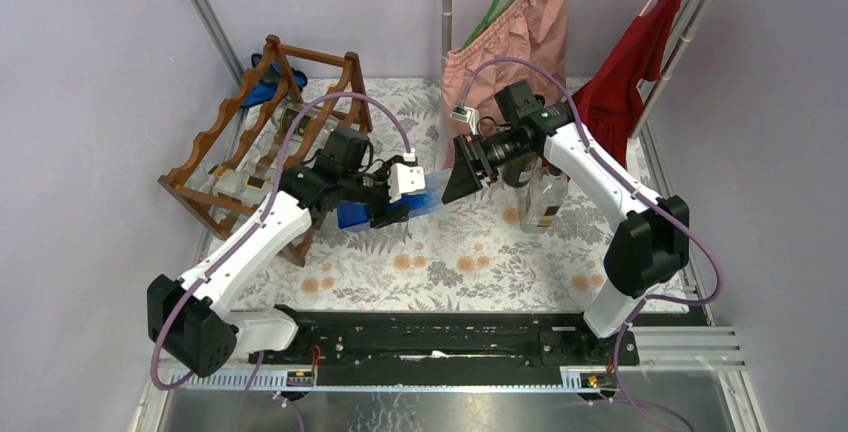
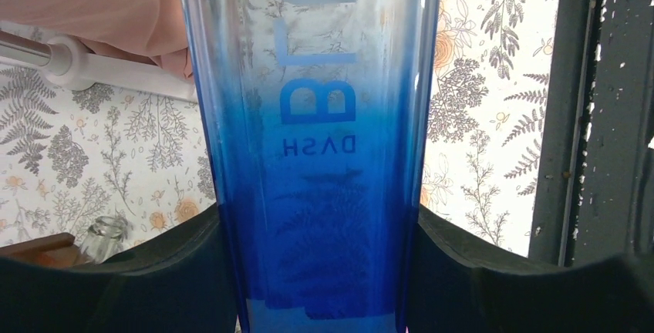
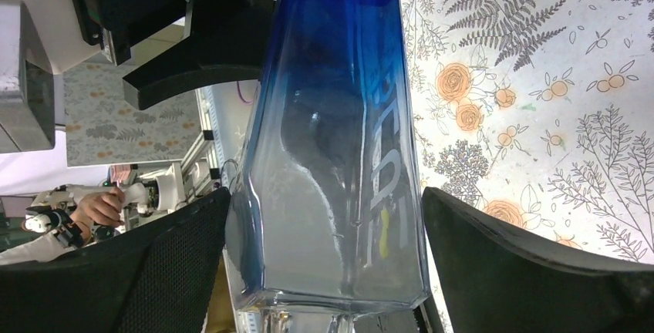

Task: Put the wine bottle on the wine rack
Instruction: Pick up the wine bottle from the center of the board, then place the wine bottle in the wine rack.

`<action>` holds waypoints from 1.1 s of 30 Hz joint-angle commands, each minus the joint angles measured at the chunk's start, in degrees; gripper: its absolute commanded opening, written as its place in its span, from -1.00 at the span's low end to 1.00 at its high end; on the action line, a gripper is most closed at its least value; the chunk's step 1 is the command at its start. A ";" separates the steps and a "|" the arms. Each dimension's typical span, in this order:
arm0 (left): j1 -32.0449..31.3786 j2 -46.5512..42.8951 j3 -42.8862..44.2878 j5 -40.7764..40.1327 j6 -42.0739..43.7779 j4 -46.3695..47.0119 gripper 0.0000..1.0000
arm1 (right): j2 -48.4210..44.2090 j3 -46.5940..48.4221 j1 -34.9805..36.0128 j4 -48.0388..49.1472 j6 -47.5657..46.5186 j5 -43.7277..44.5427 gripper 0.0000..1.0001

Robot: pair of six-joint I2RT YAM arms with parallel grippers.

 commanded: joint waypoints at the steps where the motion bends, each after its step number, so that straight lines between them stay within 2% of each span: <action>1: -1.09 -0.01 5.01 -0.36 3.84 3.32 -1.00 | -0.64 2.59 0.50 0.55 2.86 -5.46 0.99; 11: -2.40 1.38 6.81 -2.29 7.18 0.78 -1.00 | -0.17 3.04 0.43 2.28 5.83 -10.62 0.92; 19: -2.91 1.16 7.25 -2.66 8.17 0.04 -1.00 | 0.16 1.94 -0.57 4.32 11.35 -5.82 0.92; 24: -3.09 1.33 7.67 -3.17 8.30 0.00 -1.00 | -0.28 1.05 -0.67 5.56 12.80 -6.37 0.55; 29: -3.13 1.73 8.43 -4.09 8.11 -0.02 -1.00 | -0.93 0.59 -0.68 4.28 11.39 -7.18 0.52; 30: -3.10 1.77 8.49 -4.20 8.06 0.01 -1.00 | -1.13 0.36 -0.68 4.40 11.28 -7.54 0.37; 32: -3.10 1.72 8.78 -4.40 7.85 0.06 -1.00 | -1.23 -0.29 -0.60 5.17 11.89 -8.47 -0.23; 33: -3.05 1.73 8.90 -4.60 7.56 0.02 -0.98 | -1.18 -0.43 -0.63 5.38 11.93 -9.02 -0.43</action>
